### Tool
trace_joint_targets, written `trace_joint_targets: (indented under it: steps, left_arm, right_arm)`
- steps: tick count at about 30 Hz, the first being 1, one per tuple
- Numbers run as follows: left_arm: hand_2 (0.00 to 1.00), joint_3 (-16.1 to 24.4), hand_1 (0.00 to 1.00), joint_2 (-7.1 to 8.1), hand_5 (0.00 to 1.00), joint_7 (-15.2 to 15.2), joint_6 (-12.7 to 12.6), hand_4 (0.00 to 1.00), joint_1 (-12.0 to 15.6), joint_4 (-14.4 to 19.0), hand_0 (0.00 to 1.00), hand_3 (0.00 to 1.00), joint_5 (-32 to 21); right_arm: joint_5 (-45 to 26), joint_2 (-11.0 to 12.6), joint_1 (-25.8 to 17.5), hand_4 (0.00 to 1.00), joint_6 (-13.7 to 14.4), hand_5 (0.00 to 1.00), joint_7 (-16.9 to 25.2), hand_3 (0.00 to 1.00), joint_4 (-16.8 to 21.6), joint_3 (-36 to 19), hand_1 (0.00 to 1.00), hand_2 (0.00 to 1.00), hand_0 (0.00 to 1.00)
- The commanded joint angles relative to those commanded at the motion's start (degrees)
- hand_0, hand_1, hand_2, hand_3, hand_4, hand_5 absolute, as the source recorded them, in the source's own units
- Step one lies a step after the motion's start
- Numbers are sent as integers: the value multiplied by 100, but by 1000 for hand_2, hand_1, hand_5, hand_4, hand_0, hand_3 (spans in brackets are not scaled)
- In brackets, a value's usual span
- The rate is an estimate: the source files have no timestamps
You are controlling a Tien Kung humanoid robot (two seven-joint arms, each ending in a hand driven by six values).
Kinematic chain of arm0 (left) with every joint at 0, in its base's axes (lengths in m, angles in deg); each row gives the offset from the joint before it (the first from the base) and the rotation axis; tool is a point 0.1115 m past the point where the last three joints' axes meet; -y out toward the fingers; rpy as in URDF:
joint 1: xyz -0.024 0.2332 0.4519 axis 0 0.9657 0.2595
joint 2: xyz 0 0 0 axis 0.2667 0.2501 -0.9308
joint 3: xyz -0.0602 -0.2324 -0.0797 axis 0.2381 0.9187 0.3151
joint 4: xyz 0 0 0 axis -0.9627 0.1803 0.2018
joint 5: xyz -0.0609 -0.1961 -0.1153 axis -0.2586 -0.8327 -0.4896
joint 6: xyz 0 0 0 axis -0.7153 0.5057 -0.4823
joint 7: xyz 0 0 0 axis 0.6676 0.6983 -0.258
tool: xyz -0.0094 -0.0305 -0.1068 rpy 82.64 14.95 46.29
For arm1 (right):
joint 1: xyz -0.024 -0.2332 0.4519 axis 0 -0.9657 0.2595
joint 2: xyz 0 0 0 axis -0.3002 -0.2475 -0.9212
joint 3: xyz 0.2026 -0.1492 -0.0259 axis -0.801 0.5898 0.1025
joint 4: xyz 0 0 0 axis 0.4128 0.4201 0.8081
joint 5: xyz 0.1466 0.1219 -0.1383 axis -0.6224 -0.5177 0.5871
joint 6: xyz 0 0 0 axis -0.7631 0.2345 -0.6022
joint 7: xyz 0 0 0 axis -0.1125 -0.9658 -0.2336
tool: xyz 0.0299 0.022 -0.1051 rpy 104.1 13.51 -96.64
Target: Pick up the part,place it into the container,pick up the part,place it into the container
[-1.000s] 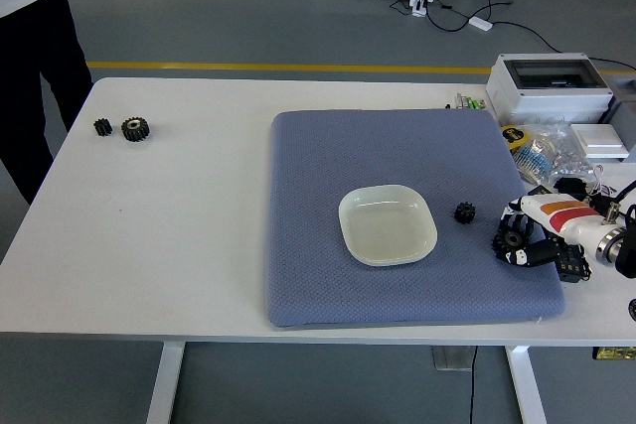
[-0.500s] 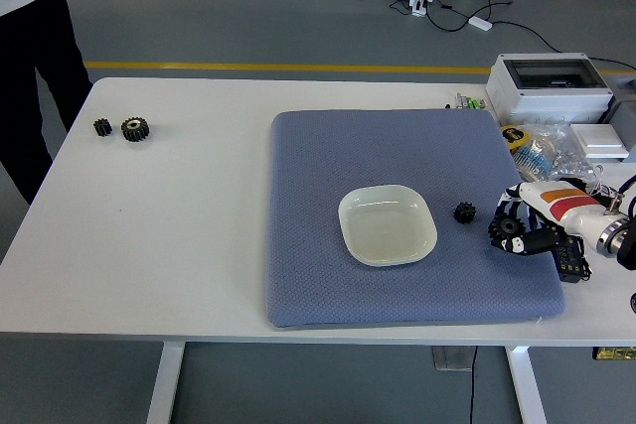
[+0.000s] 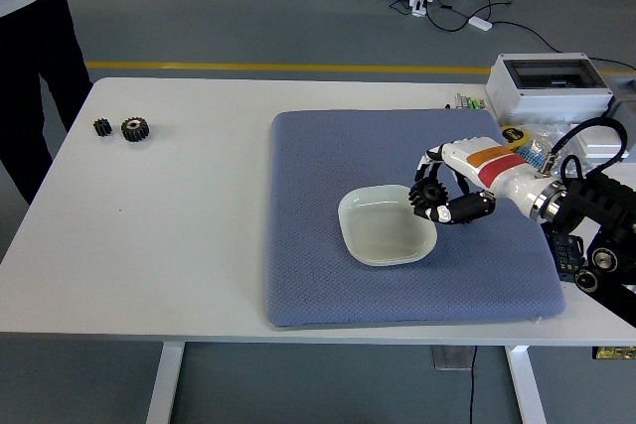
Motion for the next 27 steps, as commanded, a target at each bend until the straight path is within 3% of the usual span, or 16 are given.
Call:
trace_joint_targets:
  steps: [8,12,13,18,19,24,25,27]
  left_arm:
    - [712,-50,650,0,668,-14,-85,695,-46,0,685,594,-87]
    - [712,-69,650,0,668,-6,-95,695,-83,0,685,594,-80]
    - [712,-70,650,0,666,-6,-97,694,-86,0,686,593,-80]
    - [712,-81,650,0,666,-7,-98,694,-100,0,686,593,-90]
    - [711,-84,649,0,668,-8,-98,696,-101,0,683,595,-96]
    - [711,-79,649,0,668,-13,-89,696,-99,0,683,595,-99]
    - [713,-87,649,0,665,-12,-85,695,-96,0,685,593,-105]
    - [713,-91,649,0,665,-4,-76,695,-95,0,685,593,-98]
  right_arm:
    - [-110,-617,592,875,-198,203,-162,454,-434,802,74,202,2]
    - [-73,-945,785,875,-218,203,-226,454,-950,1063,74,202,2]
    - [-52,-975,805,821,-233,251,-254,473,-1011,1089,136,280,2]
    - [116,-1114,864,821,-308,251,-436,473,-1411,1171,136,280,2]
    - [132,-1119,864,859,-333,365,-461,555,-1439,1172,340,527,99]
    - [267,-1125,850,859,-680,365,-690,555,-1556,1165,340,527,99]
    - [270,-1136,849,998,-715,531,-702,998,-1579,1163,424,774,211]
    - [249,-1169,856,998,-759,531,-695,998,-1642,1162,424,774,211]
